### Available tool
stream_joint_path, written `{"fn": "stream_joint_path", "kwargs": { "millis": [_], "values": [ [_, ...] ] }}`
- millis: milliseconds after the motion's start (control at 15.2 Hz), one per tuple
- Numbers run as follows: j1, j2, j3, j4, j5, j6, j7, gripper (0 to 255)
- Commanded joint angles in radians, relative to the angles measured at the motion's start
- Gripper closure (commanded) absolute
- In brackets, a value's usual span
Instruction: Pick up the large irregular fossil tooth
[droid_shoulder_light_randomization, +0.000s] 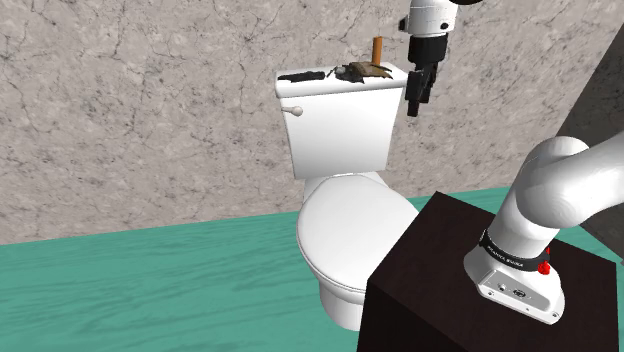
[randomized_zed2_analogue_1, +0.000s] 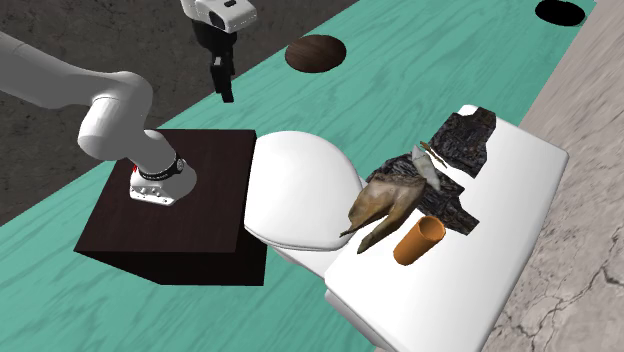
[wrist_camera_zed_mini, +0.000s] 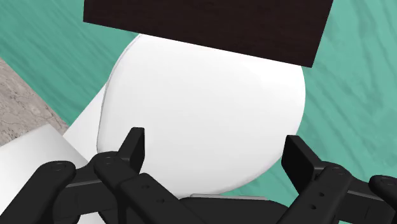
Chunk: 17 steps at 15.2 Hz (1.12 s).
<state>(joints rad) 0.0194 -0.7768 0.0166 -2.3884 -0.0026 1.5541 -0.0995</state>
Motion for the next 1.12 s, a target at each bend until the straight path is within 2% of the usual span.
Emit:
{"fn": "stream_joint_path", "kwargs": {
  "millis": [0,528,1056],
  "values": [
    [0.0,0.0,0.0,0.0,0.0,0.0,0.0,0],
    [-0.062,0.051,-0.023,-0.11,-0.235,0.32,-0.095,0],
    [-0.16,0.179,-0.052,-0.135,-0.49,0.667,-0.115,0]
  ]
}}
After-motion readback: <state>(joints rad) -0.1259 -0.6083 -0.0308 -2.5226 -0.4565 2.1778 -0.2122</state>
